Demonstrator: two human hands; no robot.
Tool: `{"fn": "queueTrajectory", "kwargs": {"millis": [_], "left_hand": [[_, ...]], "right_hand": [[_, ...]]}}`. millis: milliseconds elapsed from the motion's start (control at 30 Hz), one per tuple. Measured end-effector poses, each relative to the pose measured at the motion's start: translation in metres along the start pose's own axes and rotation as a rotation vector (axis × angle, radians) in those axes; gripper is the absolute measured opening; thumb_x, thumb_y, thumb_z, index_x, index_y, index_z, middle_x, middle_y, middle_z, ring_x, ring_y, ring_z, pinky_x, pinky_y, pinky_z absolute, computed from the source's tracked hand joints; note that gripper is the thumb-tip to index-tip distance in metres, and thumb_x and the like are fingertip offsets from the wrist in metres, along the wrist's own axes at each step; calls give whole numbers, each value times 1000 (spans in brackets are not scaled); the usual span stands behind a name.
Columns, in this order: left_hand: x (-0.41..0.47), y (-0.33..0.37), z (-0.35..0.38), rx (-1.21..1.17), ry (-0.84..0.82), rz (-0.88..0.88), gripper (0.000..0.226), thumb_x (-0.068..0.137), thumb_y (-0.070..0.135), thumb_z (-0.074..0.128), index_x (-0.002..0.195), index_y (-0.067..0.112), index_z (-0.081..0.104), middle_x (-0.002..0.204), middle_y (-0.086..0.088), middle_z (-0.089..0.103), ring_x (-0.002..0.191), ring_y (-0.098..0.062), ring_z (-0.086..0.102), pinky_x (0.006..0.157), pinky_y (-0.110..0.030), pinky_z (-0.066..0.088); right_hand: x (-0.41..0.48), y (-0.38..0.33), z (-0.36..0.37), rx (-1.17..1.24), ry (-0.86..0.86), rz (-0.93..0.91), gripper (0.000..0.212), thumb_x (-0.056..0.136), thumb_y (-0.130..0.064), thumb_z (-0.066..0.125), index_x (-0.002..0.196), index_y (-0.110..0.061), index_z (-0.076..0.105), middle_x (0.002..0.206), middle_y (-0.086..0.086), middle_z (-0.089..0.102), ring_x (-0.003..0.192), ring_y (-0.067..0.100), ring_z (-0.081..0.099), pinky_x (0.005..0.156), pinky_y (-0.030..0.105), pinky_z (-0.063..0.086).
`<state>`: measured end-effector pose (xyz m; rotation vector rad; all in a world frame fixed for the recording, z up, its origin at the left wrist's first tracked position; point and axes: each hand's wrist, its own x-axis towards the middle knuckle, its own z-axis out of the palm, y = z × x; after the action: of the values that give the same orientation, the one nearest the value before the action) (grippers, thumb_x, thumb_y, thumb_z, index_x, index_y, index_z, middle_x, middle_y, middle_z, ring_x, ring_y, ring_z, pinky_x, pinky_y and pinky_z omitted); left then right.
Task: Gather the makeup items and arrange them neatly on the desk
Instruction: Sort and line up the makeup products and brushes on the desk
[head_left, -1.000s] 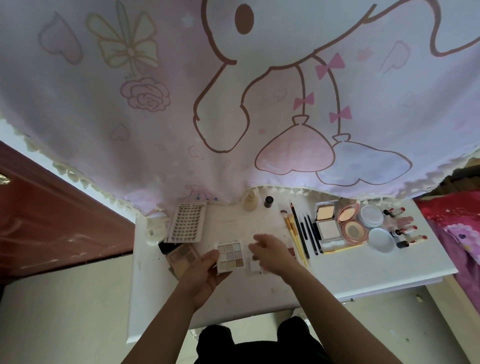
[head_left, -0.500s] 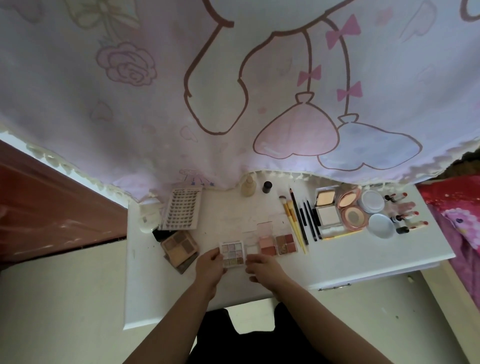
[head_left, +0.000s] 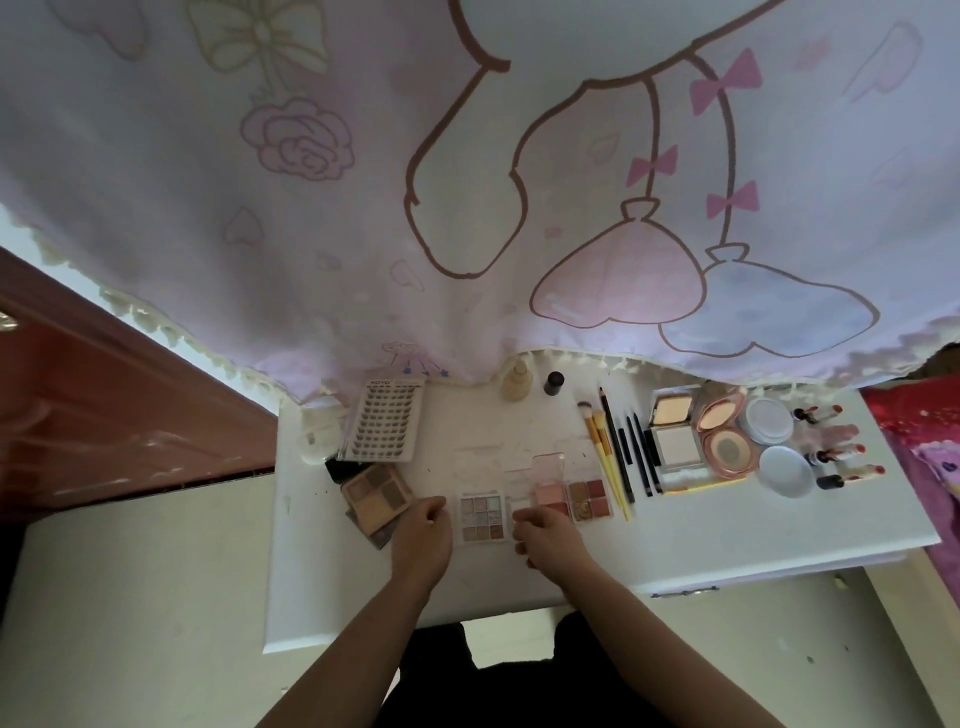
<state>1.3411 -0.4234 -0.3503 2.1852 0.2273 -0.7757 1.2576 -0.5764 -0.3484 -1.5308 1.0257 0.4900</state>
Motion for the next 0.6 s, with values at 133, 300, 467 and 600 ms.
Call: {"fn": "queueTrajectory", "kwargs": {"millis": [133,300,467,600], "left_hand": [[-2,-18,-32,86,266,107,17,95,14,52,103,18,66,105,0,59,89,-20,55,74,-32,42],[14,-60,-73,218,167,183,36,92,11,49,128,13,54,133,-4,50,116,-26,51,92,-38,44],[23,-77,-98,82,-11,282,47,91,-6,45,135,10,47,138,-3,46,125,-20,48,100,-23,33],[34,-77,-119,-136,-58,95,39,93,0,47,126,20,52,124,-1,61,107,-15,59,92,-33,47]], "right_hand": [[6,-20,19,-130,9,-88,27,98,-23,52,122,-16,62,110,2,67,91,17,64,84,34,56],[21,-46,67,-141,-48,-126,37,95,-22,55,130,-17,60,110,6,69,91,17,66,80,30,55],[29,-59,122,-283,4,-171,47,98,-46,51,138,-20,55,126,2,66,116,20,60,95,30,47],[18,-61,159,-262,66,-230,39,97,-49,54,115,-20,72,109,1,74,97,18,67,80,28,50]]}}
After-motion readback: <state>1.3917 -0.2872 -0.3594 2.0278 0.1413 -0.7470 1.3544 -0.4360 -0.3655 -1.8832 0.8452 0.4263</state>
